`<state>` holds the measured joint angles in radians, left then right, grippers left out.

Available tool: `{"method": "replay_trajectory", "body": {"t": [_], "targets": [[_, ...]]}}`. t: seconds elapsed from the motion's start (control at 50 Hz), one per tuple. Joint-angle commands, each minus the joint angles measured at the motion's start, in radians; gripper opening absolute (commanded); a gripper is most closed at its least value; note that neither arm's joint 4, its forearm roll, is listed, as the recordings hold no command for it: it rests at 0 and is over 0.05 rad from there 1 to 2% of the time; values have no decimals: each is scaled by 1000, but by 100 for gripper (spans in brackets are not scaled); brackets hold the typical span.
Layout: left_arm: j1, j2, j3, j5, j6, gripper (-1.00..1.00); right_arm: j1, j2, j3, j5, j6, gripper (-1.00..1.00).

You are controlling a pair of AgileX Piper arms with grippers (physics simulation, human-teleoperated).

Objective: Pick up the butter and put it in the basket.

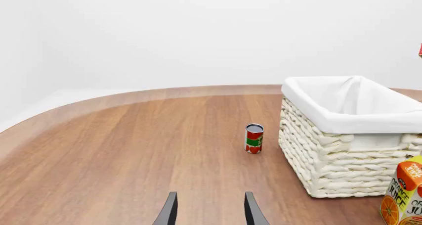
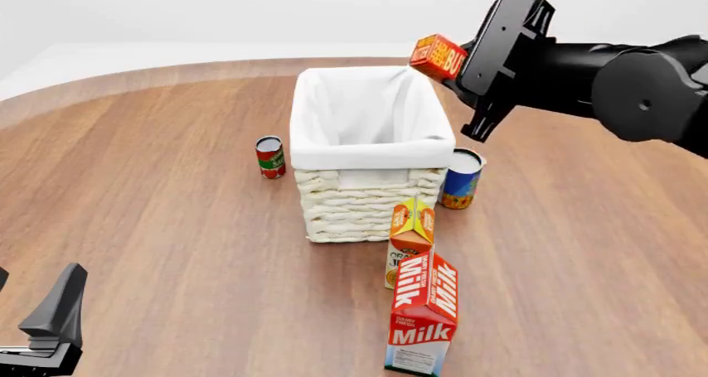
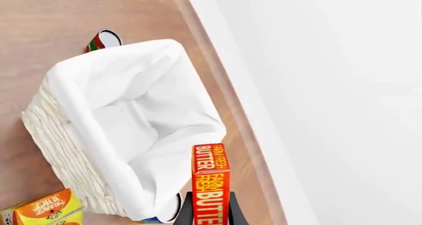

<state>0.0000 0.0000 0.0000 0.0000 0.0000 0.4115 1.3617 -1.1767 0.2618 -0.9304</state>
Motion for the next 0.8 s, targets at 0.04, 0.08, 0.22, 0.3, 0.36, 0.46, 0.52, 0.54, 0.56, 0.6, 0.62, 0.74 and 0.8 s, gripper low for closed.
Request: {"method": "replay_trajectory", "body": {"t": [0.04,0.08,0.22,0.3,0.36,0.46,0.52,0.54,0.56,0.6,0.62,0.74,0.8], "targets": [[0,0,0,0,0,100,28,53,-83,-32,39,-100],[0,0,0,0,0,100,29,66,-101,-31,44,-100],[0,0,0,0,0,100,41,93,-136,-38,60,-100],[0,0,0,0,0,100,50,111,-148,-46,70,-100],[0,0,0,0,0,100,51,136,-162,-57,73,-100],[0,0,0,0,0,100,50,171,-190,-64,87,-100],[0,0,0,0,0,100,51,194,-205,-68,96,-100],[0,0,0,0,0,100,54,202,-211,-68,101,-100],[0,0,0,0,0,100,56,205,-212,-68,102,-100],[0,0,0,0,0,100,61,216,-220,-70,106,-100],[0,0,0,0,0,100,61,225,-228,-72,109,-100],[0,0,0,0,0,100,60,261,-261,-80,132,-100],[0,0,0,0,0,100,63,267,-268,-80,139,-100]]}}
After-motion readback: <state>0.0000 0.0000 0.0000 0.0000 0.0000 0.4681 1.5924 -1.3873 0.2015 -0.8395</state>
